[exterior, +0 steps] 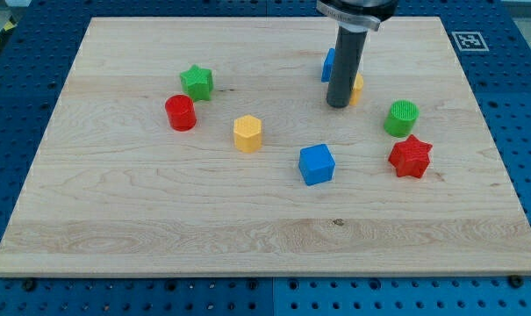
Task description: Move the red star down
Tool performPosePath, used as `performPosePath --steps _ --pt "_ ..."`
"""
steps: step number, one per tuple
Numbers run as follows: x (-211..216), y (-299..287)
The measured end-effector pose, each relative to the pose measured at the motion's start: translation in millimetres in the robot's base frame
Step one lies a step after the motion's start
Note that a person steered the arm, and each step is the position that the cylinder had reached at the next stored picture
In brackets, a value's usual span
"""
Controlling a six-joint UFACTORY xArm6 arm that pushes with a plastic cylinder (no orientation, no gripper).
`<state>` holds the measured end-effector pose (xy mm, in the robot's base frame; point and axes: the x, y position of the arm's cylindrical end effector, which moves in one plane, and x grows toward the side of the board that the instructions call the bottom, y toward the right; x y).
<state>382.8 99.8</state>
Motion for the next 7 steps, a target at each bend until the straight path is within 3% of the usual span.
performPosePath --steps 2,4,7 --pt "11 0" --pt "63 11" --pt "67 32"
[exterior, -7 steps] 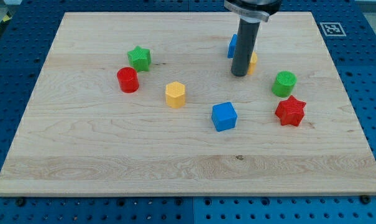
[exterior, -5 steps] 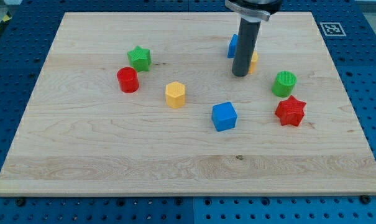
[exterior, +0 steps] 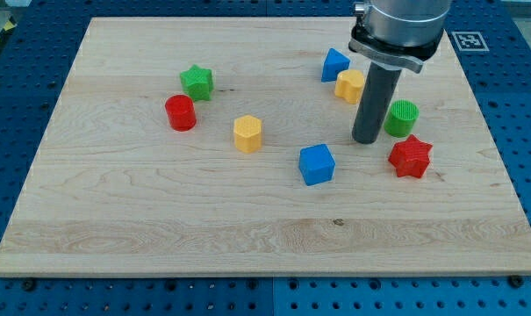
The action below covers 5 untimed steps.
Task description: Move the red star down
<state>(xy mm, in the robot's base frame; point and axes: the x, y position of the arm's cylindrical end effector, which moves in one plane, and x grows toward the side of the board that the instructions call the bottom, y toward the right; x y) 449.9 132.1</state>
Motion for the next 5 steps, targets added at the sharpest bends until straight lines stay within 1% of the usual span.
performPosePath --steps 2,5 --pt "3 13" --pt "36 20"
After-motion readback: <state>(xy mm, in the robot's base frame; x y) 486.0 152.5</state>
